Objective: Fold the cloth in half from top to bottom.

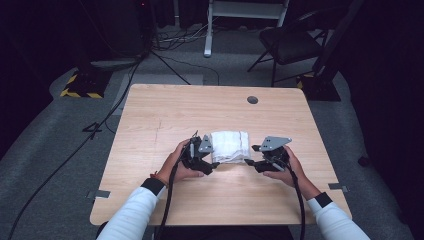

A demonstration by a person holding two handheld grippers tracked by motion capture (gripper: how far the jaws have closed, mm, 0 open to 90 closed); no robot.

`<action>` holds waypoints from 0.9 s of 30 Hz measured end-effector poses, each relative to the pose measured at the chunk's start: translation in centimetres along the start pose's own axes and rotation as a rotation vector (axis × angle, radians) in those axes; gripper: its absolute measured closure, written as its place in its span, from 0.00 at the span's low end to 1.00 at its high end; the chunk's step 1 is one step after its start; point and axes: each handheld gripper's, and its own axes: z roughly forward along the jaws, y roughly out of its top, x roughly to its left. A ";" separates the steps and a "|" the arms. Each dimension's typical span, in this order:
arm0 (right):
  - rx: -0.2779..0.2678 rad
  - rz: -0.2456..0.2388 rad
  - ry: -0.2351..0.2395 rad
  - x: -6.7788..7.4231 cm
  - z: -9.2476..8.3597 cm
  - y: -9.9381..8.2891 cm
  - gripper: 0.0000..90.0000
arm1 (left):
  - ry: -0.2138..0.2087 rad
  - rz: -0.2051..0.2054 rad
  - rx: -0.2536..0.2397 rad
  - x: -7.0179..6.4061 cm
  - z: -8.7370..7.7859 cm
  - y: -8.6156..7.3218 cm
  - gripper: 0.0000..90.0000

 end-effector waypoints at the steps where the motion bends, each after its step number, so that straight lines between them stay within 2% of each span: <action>1: 0.006 -0.005 -0.011 0.1 -0.2 0.0 0.42 | 0.003 0.002 0.004 -0.1 -0.1 0.0 0.26; 10: 0.059 -0.029 -0.054 0.5 -1.6 -0.9 0.38 | 0.029 0.026 0.029 -1.1 -1.3 -0.6 0.24; 12: 0.063 -0.024 -0.059 0.5 -1.8 -1.1 0.38 | 0.034 0.023 0.021 -1.3 -1.6 -0.8 0.24; 20: 0.084 -0.018 -0.076 0.3 -3.1 -2.5 0.38 | 0.062 0.021 0.057 -1.7 -2.0 -1.7 0.24; 27: 0.100 -0.004 -0.086 0.3 -3.8 -3.7 0.37 | 0.075 0.029 0.068 -1.9 -2.7 -2.5 0.24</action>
